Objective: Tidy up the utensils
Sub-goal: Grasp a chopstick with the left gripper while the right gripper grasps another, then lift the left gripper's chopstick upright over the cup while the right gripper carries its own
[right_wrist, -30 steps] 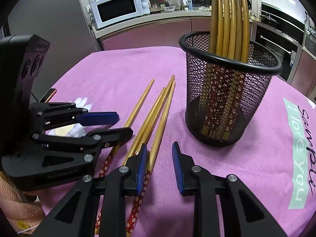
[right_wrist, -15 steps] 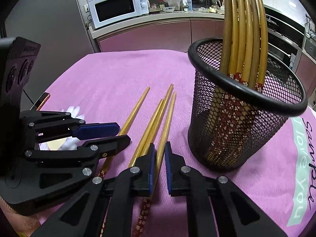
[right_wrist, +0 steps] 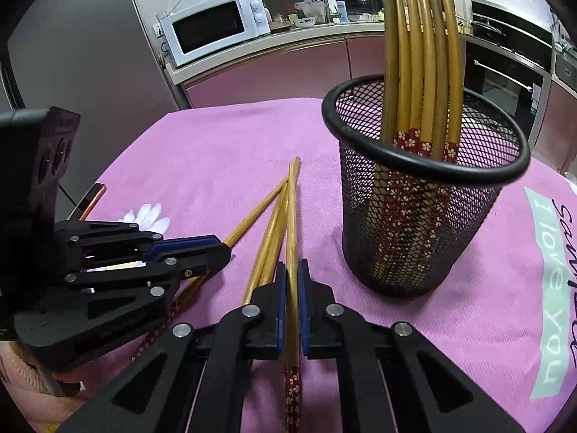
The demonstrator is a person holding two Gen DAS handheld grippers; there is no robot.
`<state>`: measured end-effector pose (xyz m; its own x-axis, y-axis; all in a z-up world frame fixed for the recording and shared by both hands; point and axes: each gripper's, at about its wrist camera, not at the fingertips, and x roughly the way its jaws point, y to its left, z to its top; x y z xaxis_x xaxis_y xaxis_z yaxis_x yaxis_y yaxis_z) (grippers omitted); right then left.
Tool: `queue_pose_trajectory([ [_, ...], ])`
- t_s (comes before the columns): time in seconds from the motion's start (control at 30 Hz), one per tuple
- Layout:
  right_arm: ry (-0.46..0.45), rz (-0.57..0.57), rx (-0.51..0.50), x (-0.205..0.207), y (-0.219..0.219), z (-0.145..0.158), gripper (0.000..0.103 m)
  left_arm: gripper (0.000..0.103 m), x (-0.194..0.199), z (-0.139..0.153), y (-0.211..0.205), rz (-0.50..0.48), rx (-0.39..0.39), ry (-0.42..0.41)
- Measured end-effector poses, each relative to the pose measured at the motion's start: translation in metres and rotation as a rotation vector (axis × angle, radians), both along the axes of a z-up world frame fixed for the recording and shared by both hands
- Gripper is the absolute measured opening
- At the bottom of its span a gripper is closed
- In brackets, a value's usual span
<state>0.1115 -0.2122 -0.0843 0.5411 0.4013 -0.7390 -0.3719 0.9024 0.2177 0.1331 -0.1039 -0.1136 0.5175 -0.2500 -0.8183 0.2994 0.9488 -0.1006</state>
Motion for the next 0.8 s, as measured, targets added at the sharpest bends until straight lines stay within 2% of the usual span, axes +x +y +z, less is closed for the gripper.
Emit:
queue_pose_trajectory([
  [0.2, -0.022, 0.018, 0.025, -0.009, -0.007, 0.01, 0.005, 0.008, -0.007, 0.003, 0.007, 0.006, -0.012, -0.002],
  [0.47, -0.07, 0.038, 0.068, -0.023, -0.017, 0.028, 0.005, 0.008, -0.016, 0.02, 0.021, 0.001, -0.085, -0.02],
  [0.8, -0.163, 0.022, 0.134, -0.035, -0.04, 0.064, 0.005, 0.008, -0.035, 0.076, 0.036, -0.068, -0.244, -0.109],
])
